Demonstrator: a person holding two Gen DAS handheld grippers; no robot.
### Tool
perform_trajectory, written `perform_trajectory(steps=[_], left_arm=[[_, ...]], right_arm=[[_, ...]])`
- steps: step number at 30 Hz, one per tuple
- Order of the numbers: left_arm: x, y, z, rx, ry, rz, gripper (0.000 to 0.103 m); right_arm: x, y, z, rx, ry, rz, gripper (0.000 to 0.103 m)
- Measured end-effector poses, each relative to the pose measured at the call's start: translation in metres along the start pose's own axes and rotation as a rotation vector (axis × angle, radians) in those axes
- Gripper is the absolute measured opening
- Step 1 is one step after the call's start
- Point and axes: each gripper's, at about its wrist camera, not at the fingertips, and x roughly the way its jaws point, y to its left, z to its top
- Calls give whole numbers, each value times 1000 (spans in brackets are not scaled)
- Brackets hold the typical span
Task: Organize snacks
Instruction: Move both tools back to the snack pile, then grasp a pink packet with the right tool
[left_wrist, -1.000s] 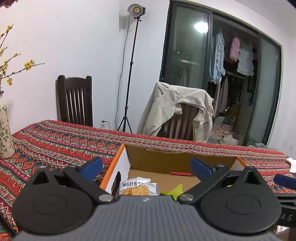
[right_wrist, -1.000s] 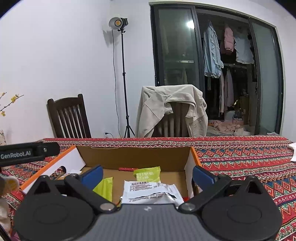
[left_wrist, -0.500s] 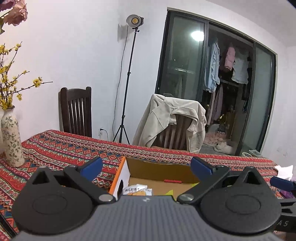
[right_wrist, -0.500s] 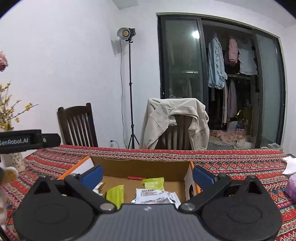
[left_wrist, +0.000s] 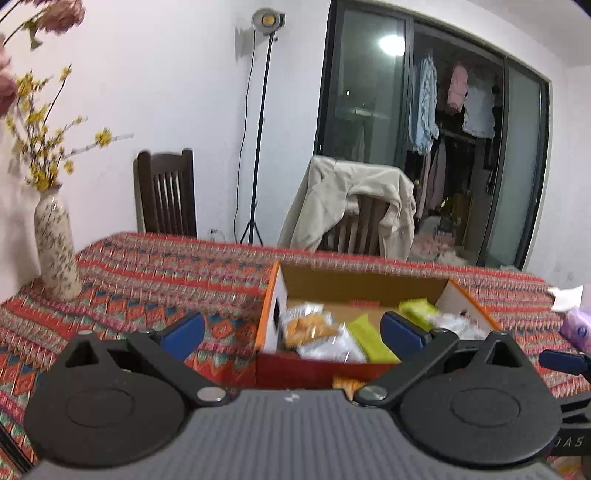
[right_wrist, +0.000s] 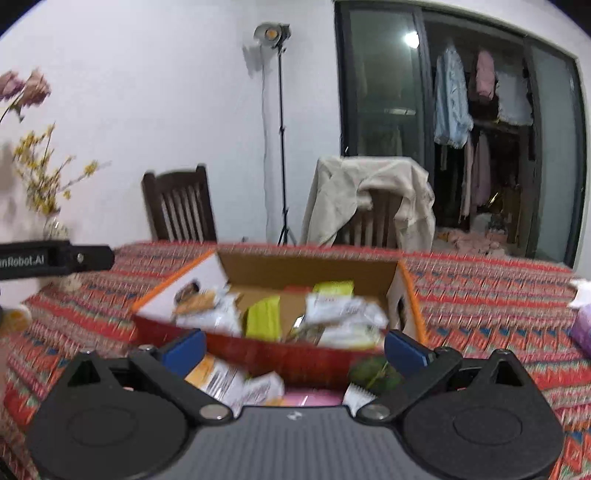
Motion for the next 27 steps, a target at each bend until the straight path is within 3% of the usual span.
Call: perform_trajectory(steps=[9,23,27], left_arm=[[-10,22,-39,23,102,27,103],[-21,47,-72,26,186,32,103],[-23,51,-76,19,195,33,103]], right_arm=[[5,37,-43,-55,141,61,103],[43,67,-65,-55,339,112,103],[52,74,-65,-95,336,89,103]])
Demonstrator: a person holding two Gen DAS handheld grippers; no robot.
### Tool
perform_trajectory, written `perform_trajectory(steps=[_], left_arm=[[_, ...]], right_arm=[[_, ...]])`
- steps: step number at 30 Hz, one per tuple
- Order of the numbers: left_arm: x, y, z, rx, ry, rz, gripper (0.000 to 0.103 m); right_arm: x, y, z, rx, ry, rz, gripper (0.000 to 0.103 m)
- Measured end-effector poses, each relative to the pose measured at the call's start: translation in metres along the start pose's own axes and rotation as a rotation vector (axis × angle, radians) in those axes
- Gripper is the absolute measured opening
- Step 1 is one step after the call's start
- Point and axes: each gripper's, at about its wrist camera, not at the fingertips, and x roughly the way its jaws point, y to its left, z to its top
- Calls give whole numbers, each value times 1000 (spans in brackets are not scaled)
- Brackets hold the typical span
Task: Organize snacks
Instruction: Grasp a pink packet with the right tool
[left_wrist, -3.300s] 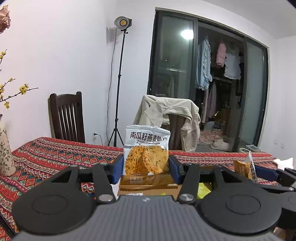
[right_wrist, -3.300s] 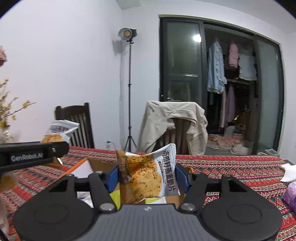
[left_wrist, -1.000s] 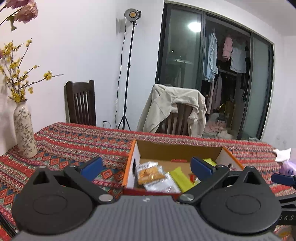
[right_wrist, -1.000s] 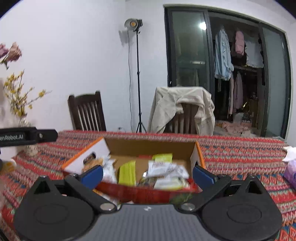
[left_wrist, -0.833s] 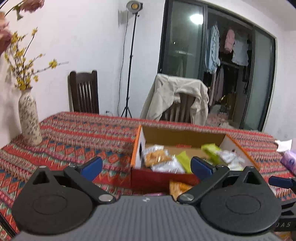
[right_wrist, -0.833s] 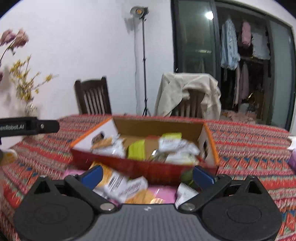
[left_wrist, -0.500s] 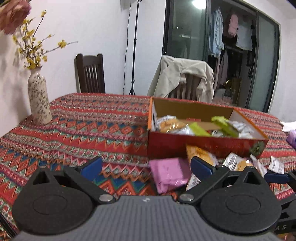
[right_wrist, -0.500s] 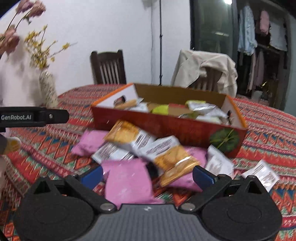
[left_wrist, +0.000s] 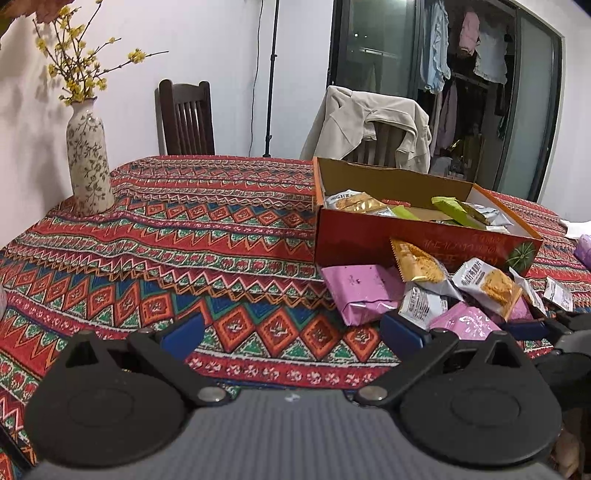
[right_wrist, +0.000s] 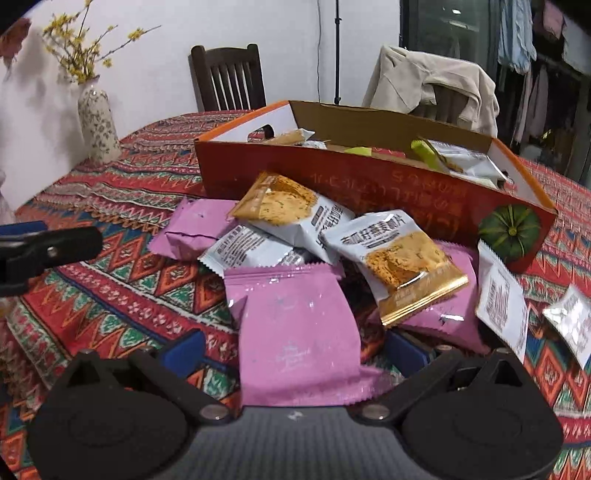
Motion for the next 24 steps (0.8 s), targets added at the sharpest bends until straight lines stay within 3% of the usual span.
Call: perform_trajectory(steps=[7,9,11,16,24], left_arm=[[0,6,-4,-13,14,2,103],[-1,8,-5,-17,16,3,103],[-1,9,-5,-18,19,7,103],[-3,10,0,-11,8,19,103],[10,3,13,19,13,39,103]], right_arm=[[1,0,1,-12,4,19,103],[-4,2,-1,-18,-17,22,92],[-11,4,-3,-25,-41,16,61],[-26,7,-11,-50,-84,14,61],[-66,-13,-5,3,-247,7,61]])
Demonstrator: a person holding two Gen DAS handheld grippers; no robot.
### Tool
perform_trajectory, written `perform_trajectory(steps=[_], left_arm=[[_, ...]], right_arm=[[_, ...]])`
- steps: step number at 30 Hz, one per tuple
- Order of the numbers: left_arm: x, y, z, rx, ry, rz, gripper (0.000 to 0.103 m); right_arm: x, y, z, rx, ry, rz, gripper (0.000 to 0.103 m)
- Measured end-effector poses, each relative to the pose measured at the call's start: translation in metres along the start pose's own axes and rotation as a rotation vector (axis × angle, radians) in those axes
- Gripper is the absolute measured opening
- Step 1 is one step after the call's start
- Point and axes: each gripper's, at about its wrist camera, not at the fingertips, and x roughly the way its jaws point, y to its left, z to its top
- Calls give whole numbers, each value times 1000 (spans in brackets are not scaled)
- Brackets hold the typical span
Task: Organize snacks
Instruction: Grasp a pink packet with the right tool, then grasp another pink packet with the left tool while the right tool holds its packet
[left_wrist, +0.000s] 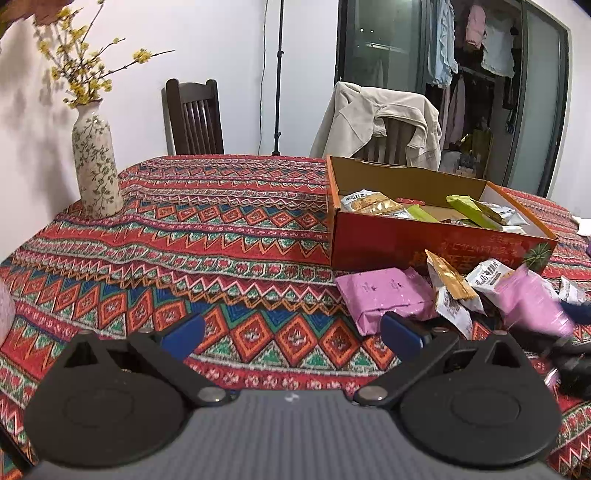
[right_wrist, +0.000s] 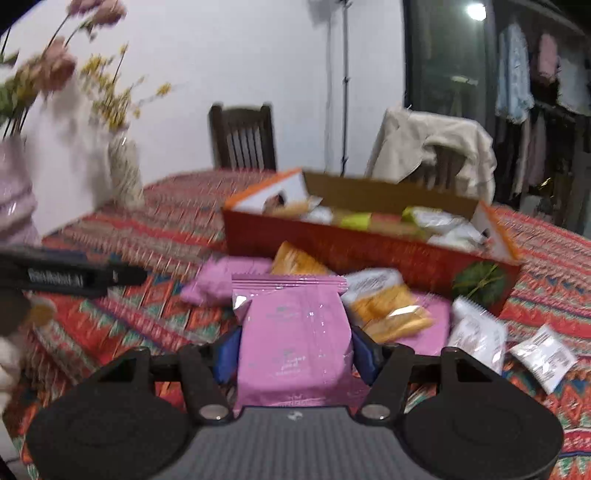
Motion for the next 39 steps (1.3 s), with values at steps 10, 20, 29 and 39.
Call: perform_trajectory(steps=[10,20,29,39], left_arm=[[43,-26,23,30,64,-7,103],[85,-63,26,36,159,-19,103],[104,-92,26,52,190,-9,103],[113,-86,20,18,206,20,103]], right_arm=[[3,-60,24,96,-111,-145,61],[31,-96,3,194,-102,-182,61],[33,-91,-3,186,-88,-170,62],[30,-88,-5,186,-87,-162,62]])
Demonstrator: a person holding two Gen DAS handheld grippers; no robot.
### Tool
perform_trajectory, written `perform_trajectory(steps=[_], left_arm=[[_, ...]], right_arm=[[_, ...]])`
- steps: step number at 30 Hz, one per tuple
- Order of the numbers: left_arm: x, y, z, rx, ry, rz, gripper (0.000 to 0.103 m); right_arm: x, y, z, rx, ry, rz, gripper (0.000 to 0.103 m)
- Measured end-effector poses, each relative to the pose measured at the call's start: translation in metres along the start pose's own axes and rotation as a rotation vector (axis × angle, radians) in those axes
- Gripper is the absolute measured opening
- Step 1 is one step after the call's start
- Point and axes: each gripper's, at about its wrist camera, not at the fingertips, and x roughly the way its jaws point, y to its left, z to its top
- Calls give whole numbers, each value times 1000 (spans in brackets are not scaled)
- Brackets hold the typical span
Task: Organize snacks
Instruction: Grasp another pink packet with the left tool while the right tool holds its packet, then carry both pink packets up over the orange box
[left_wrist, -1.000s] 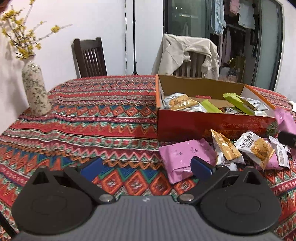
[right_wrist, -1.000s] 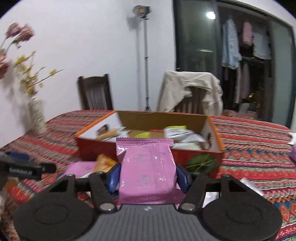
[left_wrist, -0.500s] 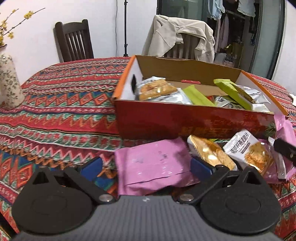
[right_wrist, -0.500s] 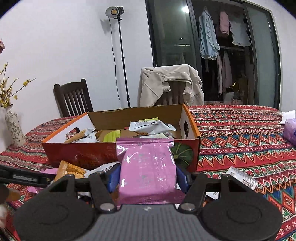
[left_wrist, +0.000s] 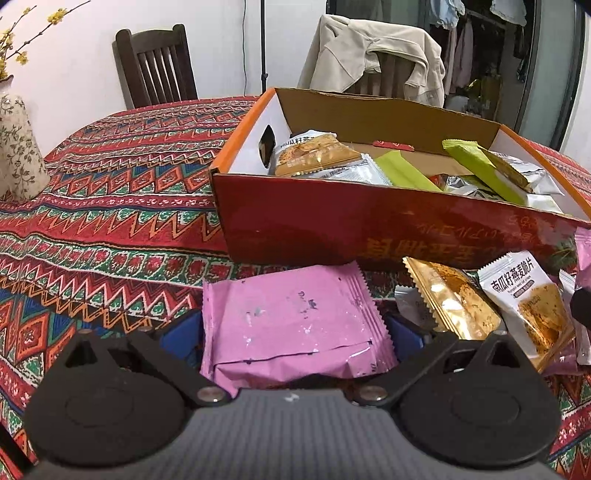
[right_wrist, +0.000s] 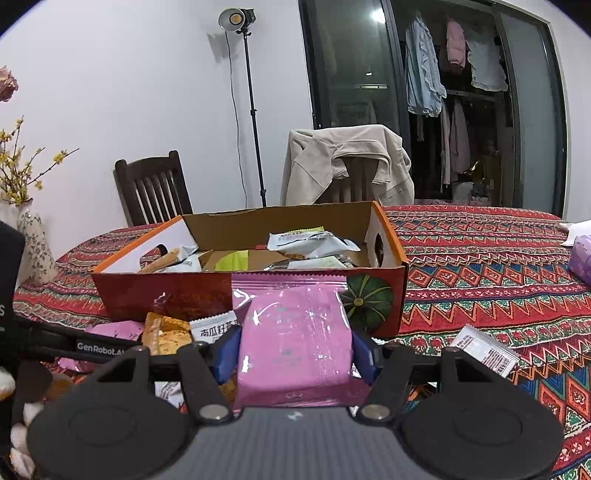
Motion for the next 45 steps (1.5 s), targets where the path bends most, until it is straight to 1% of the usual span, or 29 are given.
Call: perform_trajectory(steps=[3,4,7,9,10,11,13,16,20,27,32,36,38,45], left_arm=[[-2,1,-1,-3,4,-4,103],[-4,2,-2,-1,4,-5,101],[-11,4,-5,26,-1,-18,91],[-13,7,-6,35,0,-33,88],[-15,9,-7,33,-3,-36,82],[-18,11,-7,32,-9,-39,79],[-21,14,-9,21,-13,-44,78],[-28,16,-15,30,-33,-31,78],[-40,17,-22,32,-61,-37,78],[-73,18,-21,47,-172,-58,78],[-89,15,-9,58,-240,-73,78],[-97,10,8,63,-295,-82,78],[-97,5,17,73,-330,-82,78],[-86,-12,48,96,-384,-65,78]], right_arm=[[0,0,0,2,1,0,62],[0,0,0,1,1,0,62],[0,-1,0,1,-2,0,62],[-1,0,-1,0,-6,0,62],[-2,0,-1,0,-8,0,62],[-2,0,-2,-1,-10,1,62],[-4,0,-2,-5,-13,2,62],[-6,1,-2,-9,-23,7,62],[-9,2,-2,-13,-38,15,62],[-13,6,-1,-26,-63,25,62],[-25,17,9,-58,-94,46,62],[-29,27,23,-116,-118,37,62],[-26,31,33,-141,-116,33,62],[-2,40,68,-161,-139,2,62]])
